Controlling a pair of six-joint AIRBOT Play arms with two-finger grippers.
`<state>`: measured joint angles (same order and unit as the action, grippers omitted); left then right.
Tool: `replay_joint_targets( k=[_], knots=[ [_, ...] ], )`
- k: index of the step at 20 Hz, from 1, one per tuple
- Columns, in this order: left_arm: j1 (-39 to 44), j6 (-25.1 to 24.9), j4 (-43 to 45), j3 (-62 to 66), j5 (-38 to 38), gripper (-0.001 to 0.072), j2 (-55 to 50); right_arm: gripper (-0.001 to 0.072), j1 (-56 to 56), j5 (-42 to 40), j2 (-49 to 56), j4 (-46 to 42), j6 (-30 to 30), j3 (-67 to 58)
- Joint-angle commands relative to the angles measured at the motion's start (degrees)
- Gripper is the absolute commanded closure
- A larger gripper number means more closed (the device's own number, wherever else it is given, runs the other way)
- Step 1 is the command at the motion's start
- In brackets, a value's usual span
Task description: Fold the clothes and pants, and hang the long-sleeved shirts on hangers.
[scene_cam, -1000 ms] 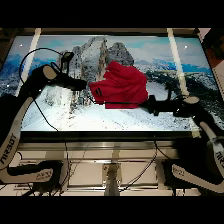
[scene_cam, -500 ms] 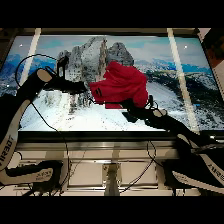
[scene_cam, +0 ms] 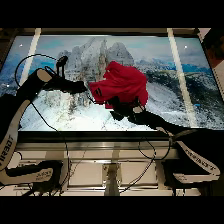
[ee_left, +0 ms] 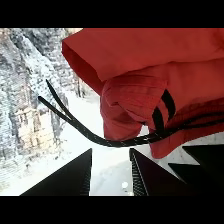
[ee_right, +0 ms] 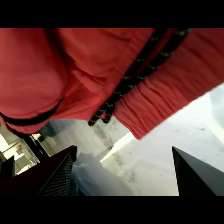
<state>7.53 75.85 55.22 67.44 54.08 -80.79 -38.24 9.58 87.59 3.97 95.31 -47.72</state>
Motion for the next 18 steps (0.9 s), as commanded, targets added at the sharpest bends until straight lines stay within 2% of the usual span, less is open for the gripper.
replay_joint_targets(
  k=[1,2,3,4,5,6,7,9,11,14,15,18],
  knots=[
    [0.0,0.0,0.0,0.0,-0.1,0.0412,0.0,0.0044,-0.5,-2.7,3.6,3.7,0.7,-3.1],
    [0.0,0.0,0.0,0.0,-0.1,0.0412,0.0,0.0049,-0.5,-3.6,4.2,3.8,0.7,-3.6],
    [0.0,0.0,0.0,0.0,-0.1,0.0412,0.0,0.0092,-0.5,-3.7,4.7,3.8,1.0,-4.1],
    [0.0,0.0,0.0,0.0,-0.1,0.0412,0.0,0.0194,-0.3,-3.7,4.9,3.8,1.2,-4.1],
    [0.0,0.0,0.0,0.0,0.0,0.0412,0.0,0.0354,-0.3,-3.9,5.0,3.7,1.2,-4.1],
    [0.0,0.0,0.0,0.0,0.0,0.0412,0.0,0.0560,-0.3,-4.2,4.9,3.7,1.2,-4.2],
    [0.0,0.0,0.0,0.0,0.0,0.0412,0.0,0.0697,-0.3,-3.5,4.6,3.6,1.2,-4.2],
    [0.0,-0.5,0.0,0.0,0.0,0.0413,0.0,0.0699,0.4,-3.0,2.8,0.2,1.0,-4.1],
    [-0.5,-0.5,0.0,0.0,-0.1,0.0413,0.0,0.0700,3.7,-1.9,-1.0,-11.6,1.0,-3.5],
    [-2.3,-0.5,0.1,0.0,0.0,0.0413,0.0,0.0702,12.0,0.2,-11.2,-22.7,1.1,2.1],
    [-2.8,-0.5,0.0,0.0,0.2,0.0413,0.0,0.0702,16.0,3.8,-15.2,-27.9,1.1,5.0],
    [-3.5,-2.3,0.0,0.0,3.1,0.0414,0.0,0.0702,29.6,23.4,-23.0,-39.7,1.7,13.3]
  ],
)
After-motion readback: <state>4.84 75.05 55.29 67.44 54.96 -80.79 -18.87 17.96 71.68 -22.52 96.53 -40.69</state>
